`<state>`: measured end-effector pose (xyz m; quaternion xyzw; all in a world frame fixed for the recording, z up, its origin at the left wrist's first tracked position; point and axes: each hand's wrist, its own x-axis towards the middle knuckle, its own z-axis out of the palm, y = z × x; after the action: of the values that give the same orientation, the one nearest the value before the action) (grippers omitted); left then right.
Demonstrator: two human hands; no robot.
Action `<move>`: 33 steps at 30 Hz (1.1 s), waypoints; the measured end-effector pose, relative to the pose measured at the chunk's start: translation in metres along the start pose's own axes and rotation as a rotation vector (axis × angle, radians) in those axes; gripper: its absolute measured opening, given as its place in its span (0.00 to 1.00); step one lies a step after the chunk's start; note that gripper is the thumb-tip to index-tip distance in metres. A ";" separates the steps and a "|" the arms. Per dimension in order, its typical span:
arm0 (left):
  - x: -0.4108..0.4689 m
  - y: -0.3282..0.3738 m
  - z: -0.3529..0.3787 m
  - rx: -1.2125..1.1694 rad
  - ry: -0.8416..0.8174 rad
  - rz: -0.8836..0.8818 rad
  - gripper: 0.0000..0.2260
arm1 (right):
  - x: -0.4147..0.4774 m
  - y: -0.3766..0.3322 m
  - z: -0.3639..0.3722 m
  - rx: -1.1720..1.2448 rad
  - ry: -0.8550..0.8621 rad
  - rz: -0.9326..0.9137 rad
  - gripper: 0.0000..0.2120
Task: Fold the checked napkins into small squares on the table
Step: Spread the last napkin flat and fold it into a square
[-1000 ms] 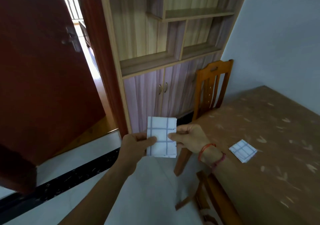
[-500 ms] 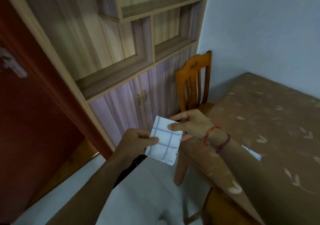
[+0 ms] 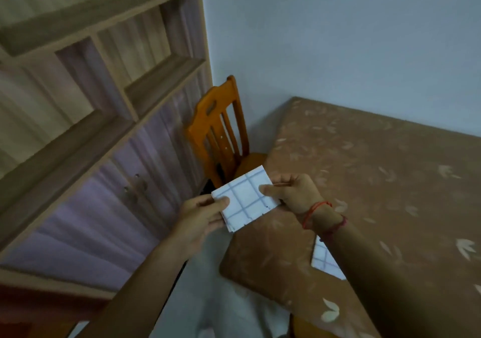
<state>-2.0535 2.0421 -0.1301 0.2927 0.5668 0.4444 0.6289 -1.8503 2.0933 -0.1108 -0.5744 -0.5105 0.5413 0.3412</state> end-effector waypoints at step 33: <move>0.278 0.024 0.151 0.521 -0.365 -0.028 0.04 | 0.137 0.067 -0.130 0.079 0.700 0.342 0.09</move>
<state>-1.9222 2.3210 -0.2071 0.5109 0.5431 0.2158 0.6304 -1.7242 2.2284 -0.1884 -0.7876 -0.2389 0.3810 0.4213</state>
